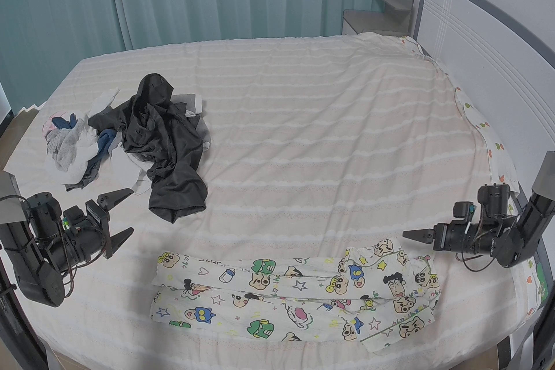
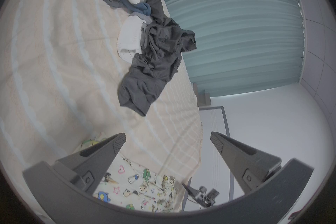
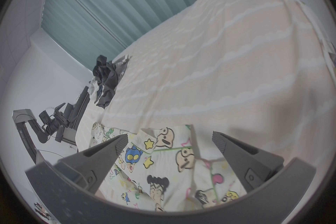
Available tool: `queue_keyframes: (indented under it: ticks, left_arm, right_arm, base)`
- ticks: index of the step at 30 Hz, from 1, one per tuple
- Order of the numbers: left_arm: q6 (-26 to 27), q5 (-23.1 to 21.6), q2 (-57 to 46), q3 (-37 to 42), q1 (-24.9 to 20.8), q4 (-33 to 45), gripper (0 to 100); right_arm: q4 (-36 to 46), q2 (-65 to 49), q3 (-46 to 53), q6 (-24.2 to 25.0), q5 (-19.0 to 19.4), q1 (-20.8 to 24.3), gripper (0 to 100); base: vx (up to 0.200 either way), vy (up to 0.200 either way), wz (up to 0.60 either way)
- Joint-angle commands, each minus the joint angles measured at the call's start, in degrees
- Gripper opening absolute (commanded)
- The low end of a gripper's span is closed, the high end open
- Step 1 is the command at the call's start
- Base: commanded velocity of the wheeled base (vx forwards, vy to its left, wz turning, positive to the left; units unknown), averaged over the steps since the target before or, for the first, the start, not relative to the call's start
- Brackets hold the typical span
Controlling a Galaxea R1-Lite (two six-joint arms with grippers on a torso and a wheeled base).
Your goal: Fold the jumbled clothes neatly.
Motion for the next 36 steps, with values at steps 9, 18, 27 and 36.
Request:
queue_keyframes:
  ticks: [9, 18, 27, 36]
  left_arm:
    - [8.88, -6.55, 4.26, 5.01, -0.03, -1.02, 100]
    - [11.26, -6.55, 5.93, 5.45, -0.03, -1.02, 100]
    - [11.34, -6.64, 6.02, 5.71, -0.03, -1.02, 100]
    - [11.34, -6.55, 6.02, 5.71, -0.03, -1.02, 100]
  right_arm:
    - [21.89, 5.73, -19.15, -3.41, -2.15, 9.01, 100]
    - [22.5, 9.5, -20.12, -7.81, -3.64, 9.18, 100]
    - [22.06, 11.17, -21.7, -9.3, -4.08, 10.24, 100]
    - [22.77, 11.79, -26.54, -10.01, -7.16, 9.01, 100]
  base:
    - [0.0, 0.0, 0.0]
    - [0.0, 0.0, 0.0]
    - [0.0, 0.0, 0.0]
    - [0.0, 0.0, 0.0]
